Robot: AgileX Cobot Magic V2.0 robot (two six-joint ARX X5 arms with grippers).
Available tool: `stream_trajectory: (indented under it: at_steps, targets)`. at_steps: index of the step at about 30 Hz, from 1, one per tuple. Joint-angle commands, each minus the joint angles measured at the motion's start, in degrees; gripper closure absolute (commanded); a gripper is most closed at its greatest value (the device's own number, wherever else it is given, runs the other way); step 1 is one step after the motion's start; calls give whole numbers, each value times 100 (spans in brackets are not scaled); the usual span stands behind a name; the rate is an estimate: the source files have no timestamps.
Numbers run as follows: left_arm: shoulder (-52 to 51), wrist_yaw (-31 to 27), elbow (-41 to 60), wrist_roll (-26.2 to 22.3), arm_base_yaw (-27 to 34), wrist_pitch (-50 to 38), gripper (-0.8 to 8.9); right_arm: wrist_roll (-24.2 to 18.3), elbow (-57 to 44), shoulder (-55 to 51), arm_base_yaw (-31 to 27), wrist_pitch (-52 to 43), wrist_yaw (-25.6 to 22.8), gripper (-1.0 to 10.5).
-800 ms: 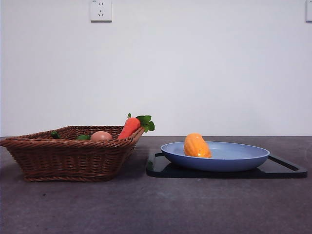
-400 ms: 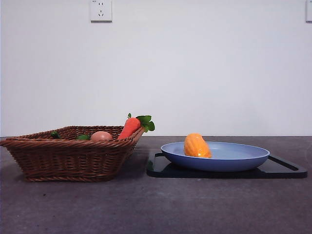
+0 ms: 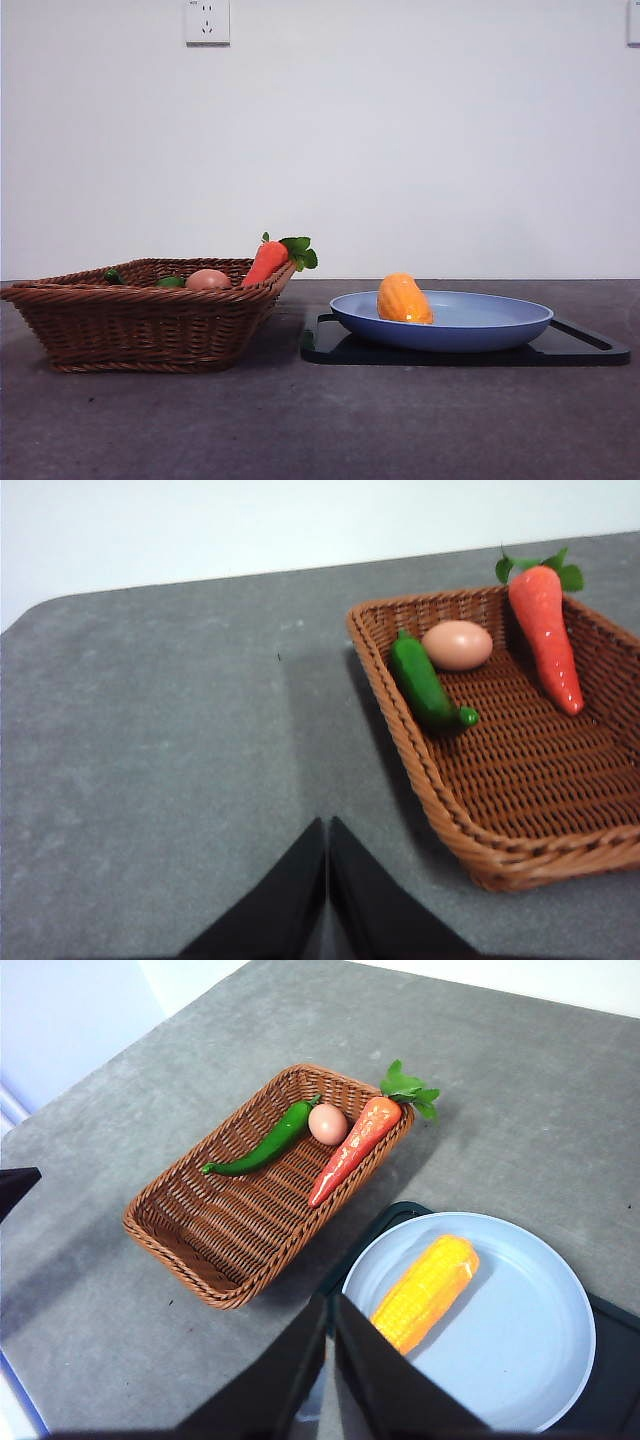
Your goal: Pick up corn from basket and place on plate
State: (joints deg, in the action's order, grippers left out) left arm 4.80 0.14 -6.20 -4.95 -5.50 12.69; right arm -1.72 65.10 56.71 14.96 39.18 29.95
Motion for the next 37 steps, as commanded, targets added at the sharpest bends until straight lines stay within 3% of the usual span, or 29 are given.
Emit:
stream_trajectory:
  at_steps: [1,11,37]
  targets:
    - [-109,-9,138,109,2,-31,806,-46,101,48,22,-61,4,945]
    - [-466,-7,540,439,2,-28,806,-46,101,48,22,-61,4,945]
    - [-452,22,540,439,2,-55,806,-46,101,48,22,-59,4,945]
